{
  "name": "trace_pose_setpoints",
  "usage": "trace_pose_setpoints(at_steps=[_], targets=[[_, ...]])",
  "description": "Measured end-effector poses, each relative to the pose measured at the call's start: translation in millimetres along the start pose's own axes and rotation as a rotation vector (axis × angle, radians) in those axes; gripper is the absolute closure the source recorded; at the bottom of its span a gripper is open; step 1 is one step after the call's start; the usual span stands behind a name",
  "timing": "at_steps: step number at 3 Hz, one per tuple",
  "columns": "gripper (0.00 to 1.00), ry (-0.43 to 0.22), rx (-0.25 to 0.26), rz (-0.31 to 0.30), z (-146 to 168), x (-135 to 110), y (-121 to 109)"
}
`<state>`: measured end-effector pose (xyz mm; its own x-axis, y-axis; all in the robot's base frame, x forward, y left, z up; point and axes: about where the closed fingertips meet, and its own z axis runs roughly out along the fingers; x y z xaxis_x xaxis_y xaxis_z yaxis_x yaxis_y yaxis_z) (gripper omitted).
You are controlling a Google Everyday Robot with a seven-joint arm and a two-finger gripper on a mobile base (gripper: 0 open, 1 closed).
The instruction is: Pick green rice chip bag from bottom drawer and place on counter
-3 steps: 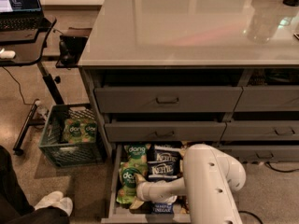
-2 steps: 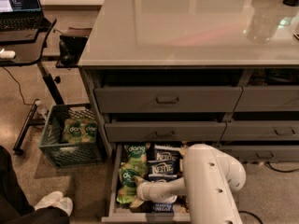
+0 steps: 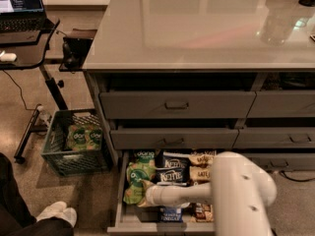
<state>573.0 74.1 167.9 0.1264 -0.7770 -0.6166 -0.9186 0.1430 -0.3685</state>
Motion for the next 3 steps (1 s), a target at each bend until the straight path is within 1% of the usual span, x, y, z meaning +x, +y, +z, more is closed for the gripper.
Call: trace_pose_setpoints(at_steps=[1,2,3], targets=[[1.00,-0.092,0.036,0.011,-41,-20,-41],[1.00,-0.177,0.092,0.082,-80,-16,-80],[1.00,-0.259,0.112,0.162,-129,-3,-109]])
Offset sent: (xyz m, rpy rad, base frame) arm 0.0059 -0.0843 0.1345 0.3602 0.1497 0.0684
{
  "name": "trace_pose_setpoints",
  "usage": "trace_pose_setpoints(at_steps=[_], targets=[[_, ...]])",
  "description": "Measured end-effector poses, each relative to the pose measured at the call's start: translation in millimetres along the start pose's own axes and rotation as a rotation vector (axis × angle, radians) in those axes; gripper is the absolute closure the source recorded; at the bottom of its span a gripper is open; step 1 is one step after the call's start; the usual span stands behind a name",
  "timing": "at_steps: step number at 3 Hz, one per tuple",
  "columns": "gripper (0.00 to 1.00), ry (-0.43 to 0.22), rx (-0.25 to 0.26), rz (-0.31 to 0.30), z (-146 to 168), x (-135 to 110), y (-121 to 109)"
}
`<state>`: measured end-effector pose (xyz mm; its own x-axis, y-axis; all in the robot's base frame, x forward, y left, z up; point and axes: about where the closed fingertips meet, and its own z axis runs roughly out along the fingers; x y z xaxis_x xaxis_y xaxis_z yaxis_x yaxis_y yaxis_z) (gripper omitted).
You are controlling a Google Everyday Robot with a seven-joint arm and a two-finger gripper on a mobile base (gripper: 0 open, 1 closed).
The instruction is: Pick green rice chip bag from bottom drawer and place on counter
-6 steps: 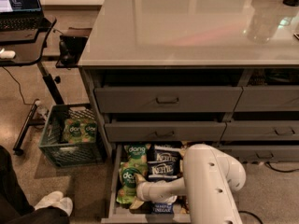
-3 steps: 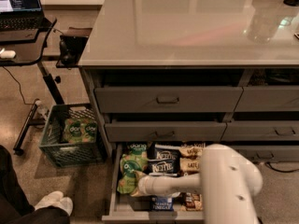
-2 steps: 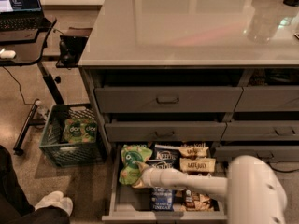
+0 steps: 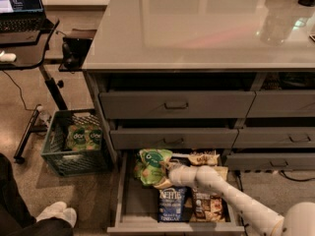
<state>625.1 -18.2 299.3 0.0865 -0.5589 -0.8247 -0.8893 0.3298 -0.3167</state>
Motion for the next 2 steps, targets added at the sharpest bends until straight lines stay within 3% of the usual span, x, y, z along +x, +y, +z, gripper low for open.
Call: trace_pose_setpoints(at_steps=[1,2], targets=[[1.00,-0.050,-0.057,0.066,-39,-2,-11],[1.00,-0.085,-0.162,0.107,-73,-12,-5]])
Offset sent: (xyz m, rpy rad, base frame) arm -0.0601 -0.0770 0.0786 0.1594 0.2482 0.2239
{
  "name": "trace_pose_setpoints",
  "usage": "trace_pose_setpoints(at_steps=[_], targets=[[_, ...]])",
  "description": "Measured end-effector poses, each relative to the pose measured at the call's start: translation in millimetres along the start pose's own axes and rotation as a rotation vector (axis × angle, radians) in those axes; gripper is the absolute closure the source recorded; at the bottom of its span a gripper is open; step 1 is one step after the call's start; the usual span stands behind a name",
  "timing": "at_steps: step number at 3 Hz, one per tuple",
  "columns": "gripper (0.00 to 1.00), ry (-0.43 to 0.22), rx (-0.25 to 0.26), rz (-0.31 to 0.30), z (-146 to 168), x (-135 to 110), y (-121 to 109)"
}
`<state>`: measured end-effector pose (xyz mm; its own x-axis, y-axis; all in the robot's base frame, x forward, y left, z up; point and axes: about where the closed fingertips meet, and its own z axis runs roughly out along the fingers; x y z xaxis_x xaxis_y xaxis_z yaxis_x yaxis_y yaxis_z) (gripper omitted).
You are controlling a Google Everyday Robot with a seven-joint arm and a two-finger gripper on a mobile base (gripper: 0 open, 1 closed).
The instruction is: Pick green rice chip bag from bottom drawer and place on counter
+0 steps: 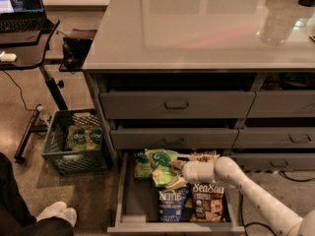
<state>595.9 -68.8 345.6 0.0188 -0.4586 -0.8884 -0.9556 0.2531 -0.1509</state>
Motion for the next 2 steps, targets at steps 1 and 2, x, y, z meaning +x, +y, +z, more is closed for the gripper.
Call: trace_pose_setpoints(at_steps=[1,2], targets=[[1.00,-0.027,-0.104,0.011,-17.9,-12.7,28.4],[1.00,-0.031,-0.121,0.011,-17.1,-13.9,32.8]])
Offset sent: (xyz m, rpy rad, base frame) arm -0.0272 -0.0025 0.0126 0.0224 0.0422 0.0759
